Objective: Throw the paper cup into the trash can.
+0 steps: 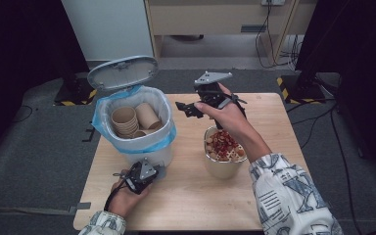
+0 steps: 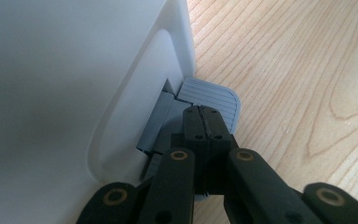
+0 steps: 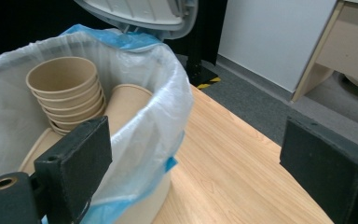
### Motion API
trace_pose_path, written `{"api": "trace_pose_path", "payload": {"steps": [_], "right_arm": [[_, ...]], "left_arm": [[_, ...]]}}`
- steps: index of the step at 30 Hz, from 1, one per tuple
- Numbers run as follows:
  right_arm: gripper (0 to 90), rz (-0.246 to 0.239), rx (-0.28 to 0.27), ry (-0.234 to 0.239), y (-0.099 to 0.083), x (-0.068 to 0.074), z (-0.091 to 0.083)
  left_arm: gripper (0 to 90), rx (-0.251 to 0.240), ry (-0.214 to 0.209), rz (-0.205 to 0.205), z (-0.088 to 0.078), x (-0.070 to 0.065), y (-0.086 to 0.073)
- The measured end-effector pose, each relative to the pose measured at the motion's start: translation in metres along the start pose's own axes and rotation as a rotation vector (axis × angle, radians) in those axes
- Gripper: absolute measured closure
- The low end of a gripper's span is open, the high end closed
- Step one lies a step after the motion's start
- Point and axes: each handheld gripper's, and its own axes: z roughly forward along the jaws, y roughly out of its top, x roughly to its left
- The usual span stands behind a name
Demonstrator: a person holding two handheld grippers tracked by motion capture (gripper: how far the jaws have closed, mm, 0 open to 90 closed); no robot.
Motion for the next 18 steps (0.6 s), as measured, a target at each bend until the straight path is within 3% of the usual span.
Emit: {"api": "trace_pose_path", "payload": {"steps": [18], "right_arm": [[8.9, 0.039, 0.0, -0.066, -0.018, -0.03, -0.028]], "left_arm": [[89.9, 0.001, 0.001, 0.001, 0.0, 0.0, 0.0]]}}
